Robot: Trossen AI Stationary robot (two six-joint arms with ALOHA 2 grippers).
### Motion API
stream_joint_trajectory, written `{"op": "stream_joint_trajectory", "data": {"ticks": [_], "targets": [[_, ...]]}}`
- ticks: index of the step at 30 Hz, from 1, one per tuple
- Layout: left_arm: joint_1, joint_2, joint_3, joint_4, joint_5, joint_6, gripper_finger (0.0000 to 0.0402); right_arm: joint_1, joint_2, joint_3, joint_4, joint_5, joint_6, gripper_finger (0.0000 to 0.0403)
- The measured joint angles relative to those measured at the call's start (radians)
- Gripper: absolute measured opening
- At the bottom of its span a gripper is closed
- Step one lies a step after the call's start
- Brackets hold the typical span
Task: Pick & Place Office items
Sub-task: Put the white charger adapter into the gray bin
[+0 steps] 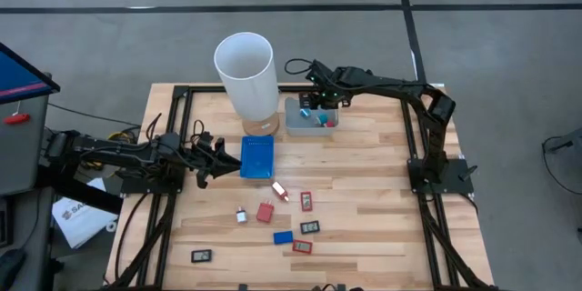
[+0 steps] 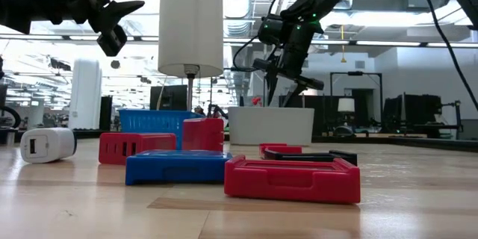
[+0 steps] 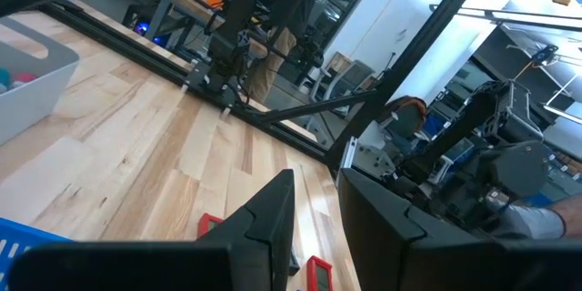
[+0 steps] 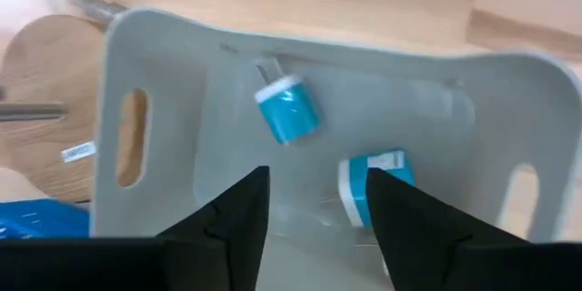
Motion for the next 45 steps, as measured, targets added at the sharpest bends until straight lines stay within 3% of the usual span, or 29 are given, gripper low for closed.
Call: {"op": "stream_joint_trajectory", "data": {"ticks": [8,14,21,24,29,33,38,42,45], "targets": [[0.0,0.0,0.0,-0.002,0.0,-0.001,0.0086,0.115,-0.093,0.0,-0.008,-0.026,-0.064,0.0164],[0.0,0.0,0.0,-0.025,0.009,-0.003,0.0086,0.23,-0.224,0.0,-0.006,0.073,-0.012,0.0162],[-0.001,0.0,0.002,-0.015,0.171,-0.087,0.0086,0.335,-0.332,0.0,-0.027,0.189,0.064,0.0162],[-0.024,0.001,0.026,0.064,0.247,-0.124,0.0086,0.377,-0.355,0.0,-0.028,0.231,0.101,0.0162],[-0.051,0.002,0.144,0.129,0.236,-0.096,0.0087,0.444,-0.364,0.0,-0.031,0.276,0.155,0.0162],[-0.051,-0.001,0.262,-0.057,0.193,-0.089,0.0101,0.496,-0.364,0.0,-0.051,0.296,0.19,0.0162],[-0.135,-0.001,0.426,-0.534,0.156,-0.188,0.0122,0.575,-0.372,0.0,-0.103,0.315,0.214,0.0162],[-0.308,0.013,0.52,-0.896,-0.012,-0.397,0.0124,0.637,-0.401,-0.001,-0.146,0.319,0.222,0.0162],[-0.47,0.047,0.553,-0.968,-0.176,-0.653,0.0124,0.688,-0.436,0.0,-0.166,0.341,0.236,0.0162]]}}
